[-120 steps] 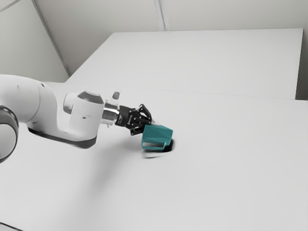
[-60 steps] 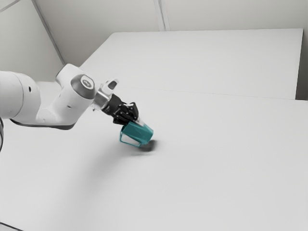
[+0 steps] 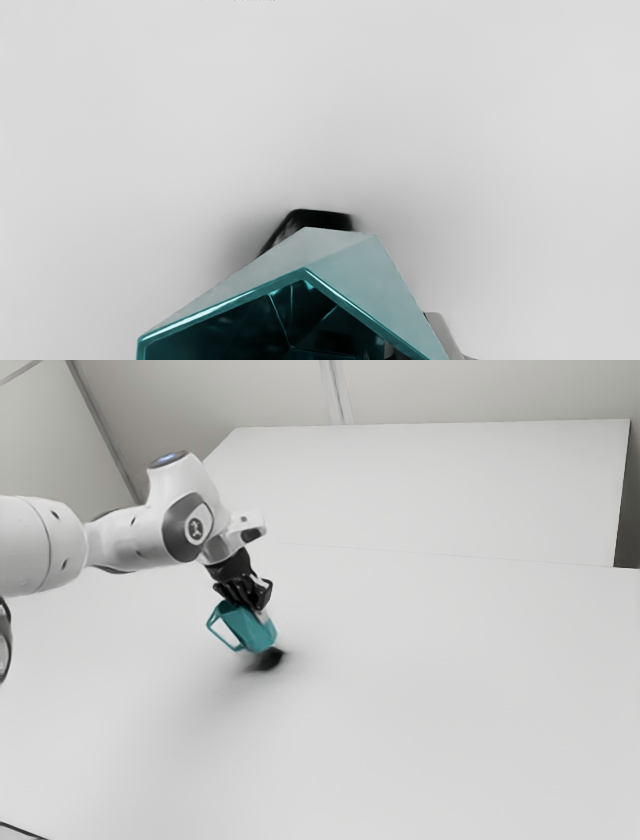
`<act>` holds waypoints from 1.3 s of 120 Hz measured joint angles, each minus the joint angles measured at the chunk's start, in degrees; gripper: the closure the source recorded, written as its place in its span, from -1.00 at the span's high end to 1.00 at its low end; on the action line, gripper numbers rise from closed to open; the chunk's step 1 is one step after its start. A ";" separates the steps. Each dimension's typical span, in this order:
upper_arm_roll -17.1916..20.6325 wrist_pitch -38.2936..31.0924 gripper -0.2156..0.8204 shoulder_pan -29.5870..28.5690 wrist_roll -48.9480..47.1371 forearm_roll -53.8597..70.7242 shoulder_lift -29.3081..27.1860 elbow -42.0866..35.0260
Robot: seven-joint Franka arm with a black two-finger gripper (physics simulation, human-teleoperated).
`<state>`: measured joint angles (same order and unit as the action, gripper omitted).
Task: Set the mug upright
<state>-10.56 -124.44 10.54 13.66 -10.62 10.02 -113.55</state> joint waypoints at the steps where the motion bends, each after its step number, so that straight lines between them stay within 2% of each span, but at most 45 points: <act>1: 0.00 0.02 -0.93 0.04 -0.09 0.32 0.10 0.06; 45: 0.35 0.09 -0.93 1.81 -3.26 11.31 4.71 2.10; 98: 0.36 -0.15 -0.93 2.50 -5.33 14.06 7.24 2.70; 127: 0.36 -0.09 0.00 2.39 -5.25 13.55 7.24 2.74; 140: 0.36 0.06 0.23 2.39 -5.19 13.53 7.15 3.33; 156: 0.36 0.41 0.39 2.39 -5.11 13.62 6.45 4.29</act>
<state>-10.19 -124.03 12.93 8.54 3.00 16.47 -109.26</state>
